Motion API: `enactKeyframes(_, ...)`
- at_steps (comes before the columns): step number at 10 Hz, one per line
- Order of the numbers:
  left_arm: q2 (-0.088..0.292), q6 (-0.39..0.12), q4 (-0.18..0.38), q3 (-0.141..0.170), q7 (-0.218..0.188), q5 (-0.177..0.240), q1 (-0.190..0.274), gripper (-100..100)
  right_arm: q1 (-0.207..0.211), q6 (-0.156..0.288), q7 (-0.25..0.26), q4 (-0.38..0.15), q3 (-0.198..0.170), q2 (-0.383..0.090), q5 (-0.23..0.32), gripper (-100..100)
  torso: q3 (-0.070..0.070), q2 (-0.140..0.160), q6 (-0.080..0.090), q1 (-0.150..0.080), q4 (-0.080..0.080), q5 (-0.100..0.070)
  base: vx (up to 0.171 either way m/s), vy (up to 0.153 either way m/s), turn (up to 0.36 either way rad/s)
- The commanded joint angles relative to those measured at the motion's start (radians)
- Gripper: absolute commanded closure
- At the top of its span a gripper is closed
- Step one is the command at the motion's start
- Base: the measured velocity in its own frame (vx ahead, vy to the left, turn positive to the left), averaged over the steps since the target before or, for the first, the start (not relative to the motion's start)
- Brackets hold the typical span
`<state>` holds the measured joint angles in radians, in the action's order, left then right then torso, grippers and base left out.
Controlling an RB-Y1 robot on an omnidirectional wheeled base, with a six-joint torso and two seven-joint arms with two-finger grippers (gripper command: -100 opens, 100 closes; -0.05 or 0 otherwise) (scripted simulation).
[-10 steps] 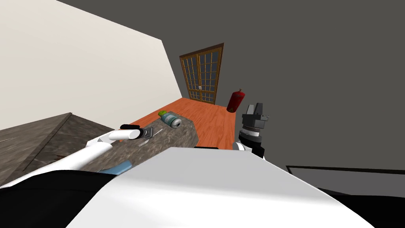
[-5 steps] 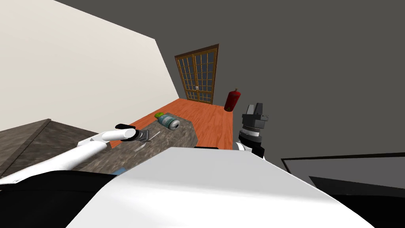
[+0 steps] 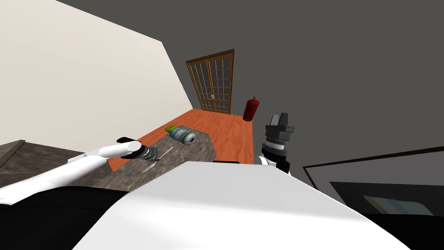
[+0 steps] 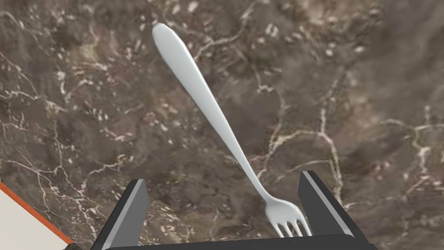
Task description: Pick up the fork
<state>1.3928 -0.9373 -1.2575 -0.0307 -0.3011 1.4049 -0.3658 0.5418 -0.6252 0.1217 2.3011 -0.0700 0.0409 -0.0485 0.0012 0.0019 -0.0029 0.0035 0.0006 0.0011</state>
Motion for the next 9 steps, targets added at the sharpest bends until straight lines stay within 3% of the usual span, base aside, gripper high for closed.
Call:
enactKeyframes(1,0.003,-0.046,0.05,-0.036,-0.026,0.049,0.027,-100,0.0,0.0,0.0,0.0,0.0,0.0,0.0,0,0.0,0.0,0.0,0.0,0.0,0.0,-0.014,0.03,-0.098)
enactKeyframes(5,0.028,-0.132,0.141,-0.083,-0.079,0.153,0.027,-100,0.0,0.0,0.0,0.0,0.0,0.0,0.0,0,0.0,0.001,0.0,-0.001,0.0,0.0,-0.016,0.035,-0.095)
enactKeyframes(6,0.028,-0.132,0.141,-0.083,-0.079,0.159,0.027,-100,0.0,0.0,0.0,0.0,0.0,0.0,0.0,0,0.0,0.001,0.0,0.0,0.0,0.0,-0.013,0.029,-0.045)
enactKeyframes(9,0.039,-0.185,0.195,-0.117,-0.113,0.227,0.023,-100,0.0,0.0,0.0,0.0,0.0,0.0,0.0,0,0.0,0.0,0.0,-0.001,0.0,0.0,-0.016,0.027,-0.064)
